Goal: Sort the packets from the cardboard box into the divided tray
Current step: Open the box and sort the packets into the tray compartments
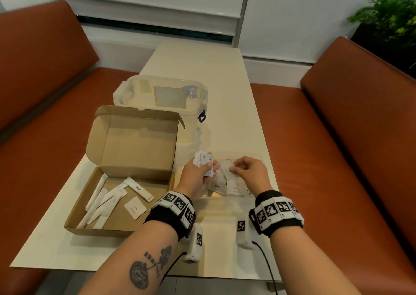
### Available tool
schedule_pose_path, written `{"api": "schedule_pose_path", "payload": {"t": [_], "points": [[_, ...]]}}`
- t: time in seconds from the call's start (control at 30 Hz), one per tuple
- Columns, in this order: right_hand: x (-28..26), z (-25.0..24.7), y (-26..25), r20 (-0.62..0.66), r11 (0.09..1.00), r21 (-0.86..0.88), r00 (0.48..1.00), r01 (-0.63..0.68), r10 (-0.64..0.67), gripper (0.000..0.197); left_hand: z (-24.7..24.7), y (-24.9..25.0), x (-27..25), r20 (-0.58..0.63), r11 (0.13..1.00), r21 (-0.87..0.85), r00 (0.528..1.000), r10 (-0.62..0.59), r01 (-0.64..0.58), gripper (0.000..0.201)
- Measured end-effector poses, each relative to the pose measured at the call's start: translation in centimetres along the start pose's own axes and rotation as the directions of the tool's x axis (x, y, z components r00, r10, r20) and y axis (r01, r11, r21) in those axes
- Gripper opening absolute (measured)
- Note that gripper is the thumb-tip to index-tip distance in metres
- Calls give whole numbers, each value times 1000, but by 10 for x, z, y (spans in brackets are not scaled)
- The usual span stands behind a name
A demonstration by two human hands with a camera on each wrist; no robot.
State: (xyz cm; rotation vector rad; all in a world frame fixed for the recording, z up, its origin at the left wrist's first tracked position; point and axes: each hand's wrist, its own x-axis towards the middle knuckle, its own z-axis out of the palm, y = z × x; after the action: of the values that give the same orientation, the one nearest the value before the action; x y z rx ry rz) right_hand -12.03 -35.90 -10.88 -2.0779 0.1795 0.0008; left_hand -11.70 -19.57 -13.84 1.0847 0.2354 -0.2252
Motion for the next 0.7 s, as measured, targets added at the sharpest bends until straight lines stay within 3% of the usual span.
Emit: {"api": "schedule_pose_path", "payload": {"t": [0.07,0.23,0.5,0.7], "points": [[4,-13,3,20,988,-152,1000,14,-12,5,-1,0,1,-8,1000,-23,1000,6,-6,22],[5,-15,11,254,896,-441,965,54,67,5,-1,-2,3,-13,1000,-10,1000,8,-8,23],[-3,-2,24,233,846,-516,972,136,-14,4,-2,-5,6,-17,999,41,1000,16,-15,23],[-3,-2,27,210,852,-509,978,124,-17,29,-3,-5,7,-16,999,49,1000,10,-10,26]]}}
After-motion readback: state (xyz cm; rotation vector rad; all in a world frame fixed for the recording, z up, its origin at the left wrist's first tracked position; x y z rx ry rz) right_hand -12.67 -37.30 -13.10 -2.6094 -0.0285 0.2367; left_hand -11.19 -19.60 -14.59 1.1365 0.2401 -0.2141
